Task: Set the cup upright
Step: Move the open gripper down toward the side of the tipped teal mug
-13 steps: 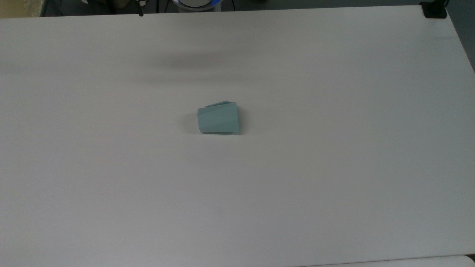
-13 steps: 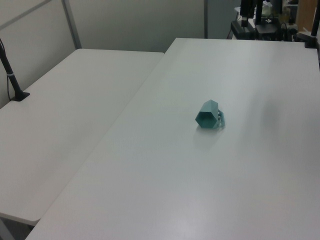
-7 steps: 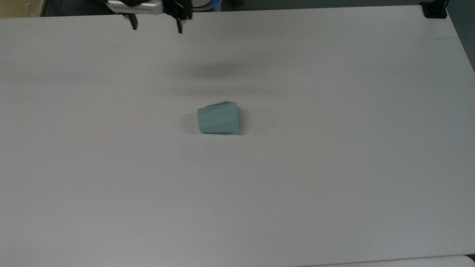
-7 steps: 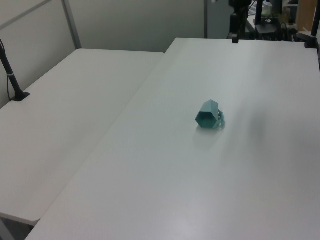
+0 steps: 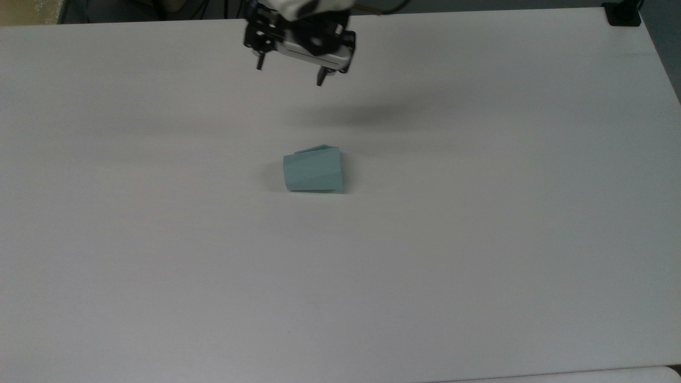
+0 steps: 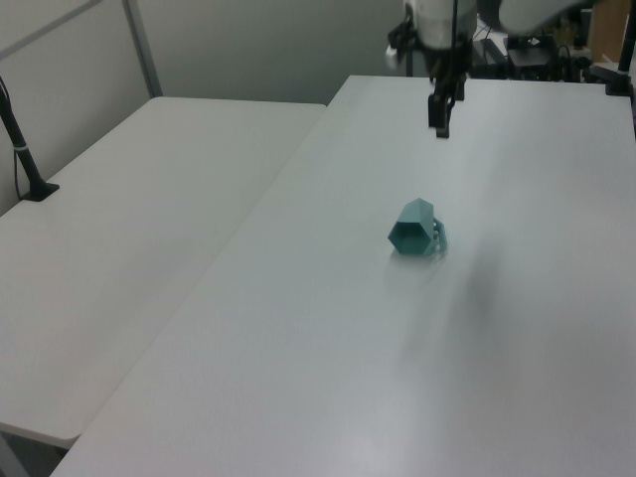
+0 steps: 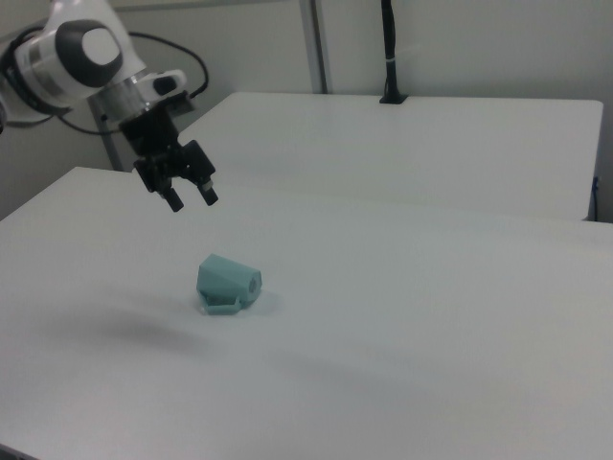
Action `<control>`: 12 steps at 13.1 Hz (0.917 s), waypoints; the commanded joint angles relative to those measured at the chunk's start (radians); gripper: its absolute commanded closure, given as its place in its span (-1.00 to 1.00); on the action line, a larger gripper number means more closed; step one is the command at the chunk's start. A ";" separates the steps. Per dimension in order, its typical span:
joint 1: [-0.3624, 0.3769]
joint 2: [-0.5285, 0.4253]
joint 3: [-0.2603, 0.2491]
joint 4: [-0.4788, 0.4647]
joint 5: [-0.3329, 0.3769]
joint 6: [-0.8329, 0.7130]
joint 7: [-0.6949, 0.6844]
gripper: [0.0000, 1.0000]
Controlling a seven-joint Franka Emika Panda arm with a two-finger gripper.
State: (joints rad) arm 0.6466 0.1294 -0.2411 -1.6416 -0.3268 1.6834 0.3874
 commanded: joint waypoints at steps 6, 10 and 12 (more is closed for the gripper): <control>0.254 0.202 -0.010 0.017 -0.451 0.009 0.320 -1.00; 0.298 0.303 -0.001 0.019 -0.503 0.009 0.321 -1.00; 0.288 0.314 0.045 0.014 -0.527 0.010 0.321 -1.00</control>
State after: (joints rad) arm 0.9347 0.4271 -0.2302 -1.6381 -0.8124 1.6848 0.6897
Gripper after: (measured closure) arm 0.000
